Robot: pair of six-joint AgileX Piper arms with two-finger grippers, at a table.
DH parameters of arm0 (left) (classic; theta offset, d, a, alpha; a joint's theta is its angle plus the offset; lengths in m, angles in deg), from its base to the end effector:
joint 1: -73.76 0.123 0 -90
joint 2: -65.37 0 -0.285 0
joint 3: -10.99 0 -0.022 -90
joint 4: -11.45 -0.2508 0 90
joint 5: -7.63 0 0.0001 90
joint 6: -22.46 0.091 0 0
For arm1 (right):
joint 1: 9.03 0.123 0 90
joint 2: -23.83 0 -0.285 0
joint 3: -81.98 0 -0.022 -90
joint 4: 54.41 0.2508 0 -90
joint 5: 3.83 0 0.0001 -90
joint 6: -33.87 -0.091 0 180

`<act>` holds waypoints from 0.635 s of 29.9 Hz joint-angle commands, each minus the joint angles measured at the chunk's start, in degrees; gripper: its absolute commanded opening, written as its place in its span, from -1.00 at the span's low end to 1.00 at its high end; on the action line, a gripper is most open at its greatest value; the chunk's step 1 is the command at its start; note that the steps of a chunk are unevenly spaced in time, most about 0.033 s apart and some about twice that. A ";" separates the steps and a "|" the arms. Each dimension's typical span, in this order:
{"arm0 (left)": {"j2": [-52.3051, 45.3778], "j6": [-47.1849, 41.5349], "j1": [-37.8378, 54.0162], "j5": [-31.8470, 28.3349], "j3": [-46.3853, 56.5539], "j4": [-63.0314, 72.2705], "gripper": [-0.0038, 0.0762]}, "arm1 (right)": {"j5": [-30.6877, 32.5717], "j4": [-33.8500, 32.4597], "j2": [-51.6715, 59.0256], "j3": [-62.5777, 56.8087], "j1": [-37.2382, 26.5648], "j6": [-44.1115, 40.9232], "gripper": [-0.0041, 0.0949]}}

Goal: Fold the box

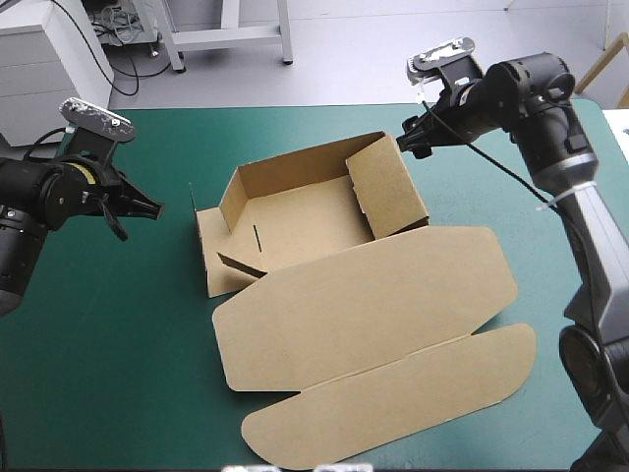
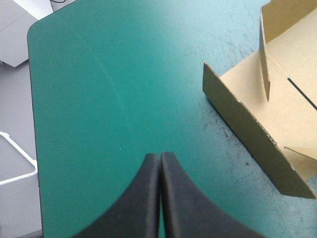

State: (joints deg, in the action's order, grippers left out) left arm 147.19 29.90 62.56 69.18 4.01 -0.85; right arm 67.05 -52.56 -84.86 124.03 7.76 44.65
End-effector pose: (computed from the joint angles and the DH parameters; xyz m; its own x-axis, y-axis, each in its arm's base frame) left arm 0.2564 -0.0334 0.4277 -0.6700 0.3642 -0.6468 0.2238 0.9299 0.2918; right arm 0.3575 0.1108 0.4455 -0.6404 -0.3776 -0.6688 -0.4283 0.8984 -0.0972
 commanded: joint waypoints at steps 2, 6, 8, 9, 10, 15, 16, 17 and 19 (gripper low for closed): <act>-1.68 -0.05 -0.01 -2.92 -1.51 -0.23 -0.93 | -1.94 1.40 5.74 1.78 -0.27 1.55 0.66; -1.68 -0.71 -0.01 -2.33 -1.51 -0.23 -0.93 | -1.94 1.51 5.17 1.08 -0.27 1.55 0.66; -1.68 -1.48 -0.01 -1.50 -1.51 -0.23 -0.93 | -1.94 1.72 4.33 0.04 -0.27 1.55 0.66; -1.68 -1.47 -0.01 -1.07 -1.51 -0.23 -0.93 | -1.94 1.72 3.62 -0.51 -0.27 1.55 0.66; -1.68 -1.47 -0.01 -0.93 -1.51 -0.23 -0.93 | -1.94 1.72 2.72 -1.05 -0.27 1.55 0.66; -1.68 -1.47 -0.01 -0.43 -1.51 -0.23 -0.93 | -2.51 1.84 -3.30 -1.57 -0.27 1.85 0.66; -1.68 -1.47 -0.01 -0.43 -1.51 -0.10 -0.93 | -2.94 1.84 -4.73 -1.57 -0.27 2.16 0.66; -1.68 -1.47 -0.01 -0.29 -1.51 0.01 -0.93 | -3.06 1.84 -5.86 -1.57 -0.27 2.44 0.66; -1.68 -1.47 -0.01 -0.29 -1.51 0.23 -0.93 | -3.19 1.84 -8.59 -1.57 -0.27 2.69 0.66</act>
State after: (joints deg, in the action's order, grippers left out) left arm 147.19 29.07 62.56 71.17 4.01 -0.85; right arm 66.53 -51.08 -93.82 121.31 7.76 46.39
